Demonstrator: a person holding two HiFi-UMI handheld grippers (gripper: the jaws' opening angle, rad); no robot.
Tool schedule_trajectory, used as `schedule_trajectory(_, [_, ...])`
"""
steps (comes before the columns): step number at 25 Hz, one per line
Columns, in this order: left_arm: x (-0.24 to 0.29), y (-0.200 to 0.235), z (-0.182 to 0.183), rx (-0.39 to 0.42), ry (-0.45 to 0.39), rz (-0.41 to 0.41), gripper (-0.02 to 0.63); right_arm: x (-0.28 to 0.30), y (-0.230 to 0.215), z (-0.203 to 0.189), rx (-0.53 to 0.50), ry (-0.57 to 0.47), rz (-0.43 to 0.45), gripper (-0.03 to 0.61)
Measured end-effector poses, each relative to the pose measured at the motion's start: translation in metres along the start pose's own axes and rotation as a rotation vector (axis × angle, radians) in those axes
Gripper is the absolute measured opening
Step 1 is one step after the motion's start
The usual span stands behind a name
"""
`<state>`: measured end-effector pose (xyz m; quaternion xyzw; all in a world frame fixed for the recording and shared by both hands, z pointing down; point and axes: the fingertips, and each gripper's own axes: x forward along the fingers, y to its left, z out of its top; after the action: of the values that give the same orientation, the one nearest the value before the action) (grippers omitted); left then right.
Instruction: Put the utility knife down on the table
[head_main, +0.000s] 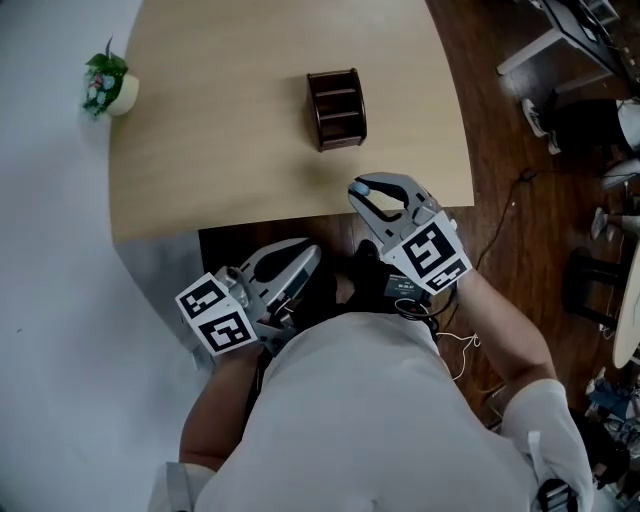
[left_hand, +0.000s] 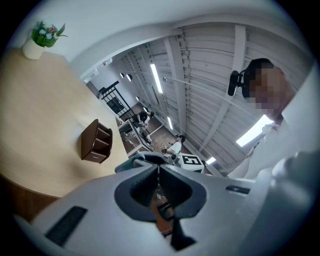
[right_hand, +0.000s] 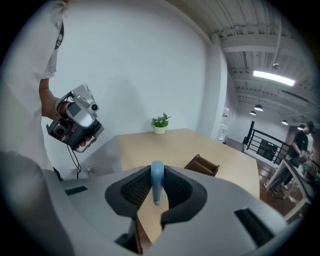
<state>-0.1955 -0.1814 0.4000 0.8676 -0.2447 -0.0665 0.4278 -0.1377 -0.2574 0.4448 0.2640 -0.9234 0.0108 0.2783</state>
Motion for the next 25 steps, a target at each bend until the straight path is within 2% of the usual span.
schedule_trajectory(5, [0.006,0.011,0.006,-0.020,-0.004,0.000,0.003,0.040,-0.020,-0.014,-0.140,0.057,0.012,0.072])
schedule_trajectory(8, [0.011,0.014,0.008,-0.035,-0.014,0.015,0.003,0.062,-0.039,-0.024,-0.268,0.090,0.002,0.072])
schedule_trajectory(16, [0.019,0.031,0.018,-0.070,-0.024,0.086,0.003,0.119,-0.068,-0.027,-0.476,0.069,0.027,0.072])
schedule_trajectory(20, [0.026,0.039,0.021,-0.084,-0.022,0.100,0.003,0.137,-0.067,-0.041,-0.541,0.086,0.067,0.072])
schedule_trajectory(25, [0.035,0.042,0.019,-0.098,-0.012,0.103,0.003,0.136,-0.067,-0.061,-0.527,0.115,0.098,0.072])
